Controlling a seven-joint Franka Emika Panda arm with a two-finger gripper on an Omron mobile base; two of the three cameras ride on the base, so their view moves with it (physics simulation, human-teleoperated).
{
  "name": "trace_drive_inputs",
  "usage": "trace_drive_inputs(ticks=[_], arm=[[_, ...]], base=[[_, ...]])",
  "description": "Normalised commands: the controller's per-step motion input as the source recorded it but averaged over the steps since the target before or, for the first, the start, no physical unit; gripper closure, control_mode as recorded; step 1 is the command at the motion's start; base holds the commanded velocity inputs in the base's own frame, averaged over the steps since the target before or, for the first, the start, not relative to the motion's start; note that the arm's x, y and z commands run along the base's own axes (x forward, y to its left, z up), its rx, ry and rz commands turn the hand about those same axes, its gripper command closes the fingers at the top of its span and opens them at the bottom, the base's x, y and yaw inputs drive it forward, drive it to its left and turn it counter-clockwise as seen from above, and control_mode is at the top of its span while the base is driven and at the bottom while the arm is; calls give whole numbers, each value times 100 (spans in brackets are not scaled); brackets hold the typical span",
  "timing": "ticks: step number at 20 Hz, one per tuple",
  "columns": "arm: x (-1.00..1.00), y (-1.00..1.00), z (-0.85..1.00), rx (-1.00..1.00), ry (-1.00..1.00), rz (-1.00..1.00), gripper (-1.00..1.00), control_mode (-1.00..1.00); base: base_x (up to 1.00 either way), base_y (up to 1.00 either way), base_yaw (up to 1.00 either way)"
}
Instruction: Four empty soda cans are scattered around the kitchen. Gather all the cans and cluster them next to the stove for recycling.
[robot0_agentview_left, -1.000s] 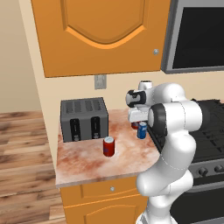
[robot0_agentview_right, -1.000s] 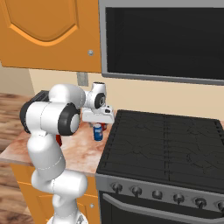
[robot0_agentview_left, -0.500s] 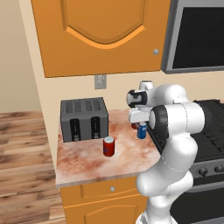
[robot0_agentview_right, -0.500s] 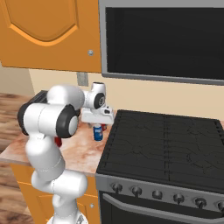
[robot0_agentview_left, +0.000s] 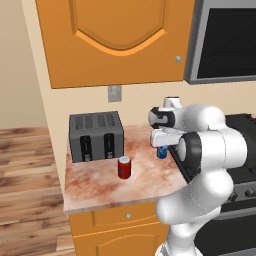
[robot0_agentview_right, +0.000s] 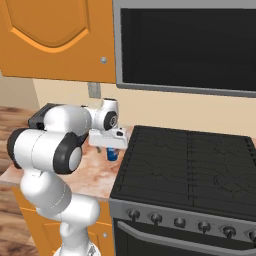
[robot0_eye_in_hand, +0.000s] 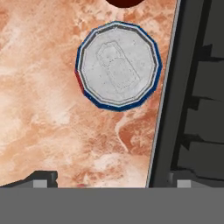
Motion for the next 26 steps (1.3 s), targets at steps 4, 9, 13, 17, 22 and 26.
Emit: trace_drive_inputs(ticks=[4,9,13,17,22,26], arm=[[-42,0,0,0,-1,-1,-100,-100],[-29,11,0,0,0,-1,-100,-100],[-18,26,6,0,0,0,-100,-100],[-9,36,27,0,0,0,-100,-100],[-14,42,35,0,0,0,-100,-100],[-17,43,22,0,2,0,-100,-100]], base=[[0,0,0],[0,0,0],[0,0,0],[0,0,0],[0,0,0],[0,0,0]])
